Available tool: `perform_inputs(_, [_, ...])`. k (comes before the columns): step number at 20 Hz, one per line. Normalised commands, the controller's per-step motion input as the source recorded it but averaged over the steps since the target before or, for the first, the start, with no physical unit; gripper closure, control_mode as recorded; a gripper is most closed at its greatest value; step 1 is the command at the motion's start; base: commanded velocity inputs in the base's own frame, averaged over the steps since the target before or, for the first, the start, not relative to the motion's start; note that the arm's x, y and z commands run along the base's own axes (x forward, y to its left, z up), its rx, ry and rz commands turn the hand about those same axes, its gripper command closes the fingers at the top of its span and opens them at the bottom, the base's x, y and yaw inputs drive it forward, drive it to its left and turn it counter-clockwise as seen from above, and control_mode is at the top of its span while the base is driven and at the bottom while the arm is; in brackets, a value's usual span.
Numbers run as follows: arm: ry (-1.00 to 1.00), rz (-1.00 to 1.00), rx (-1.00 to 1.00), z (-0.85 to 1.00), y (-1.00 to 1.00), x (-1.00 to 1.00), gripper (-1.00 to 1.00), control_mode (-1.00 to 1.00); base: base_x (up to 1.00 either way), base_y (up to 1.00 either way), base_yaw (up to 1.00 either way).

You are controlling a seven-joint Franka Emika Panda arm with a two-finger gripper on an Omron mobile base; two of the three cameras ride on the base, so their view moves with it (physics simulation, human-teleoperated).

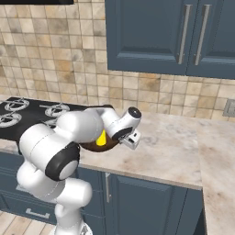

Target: Place the cup inside the bowl on the dining table and move the bowl to any counter.

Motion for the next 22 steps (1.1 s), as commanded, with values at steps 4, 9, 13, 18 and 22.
perform_inputs(4, [0.00,0.00,-0.01,-0.12,0.00,0.13,1.00,-1.00,0.00,0.00,0.00])
perform_inputs(9, [0.00,0.00,-0.01,-0.12,0.00,0.12,1.00,-1.00,0.00,0.00,0.00])
perform_inputs(13, [0.00,0.00,-0.01,-0.14,0.00,0.09,1.00,-1.00,0.00,0.00,0.00])
perform_inputs(18, [0.00,0.00,-0.01,-0.18,0.00,0.10,1.00,-1.00,0.00,0.00,0.00])
perform_inputs(22, [0.00,0.00,0.00,-0.04,0.00,0.02,1.00,-1.00,0.00,0.00,0.00])
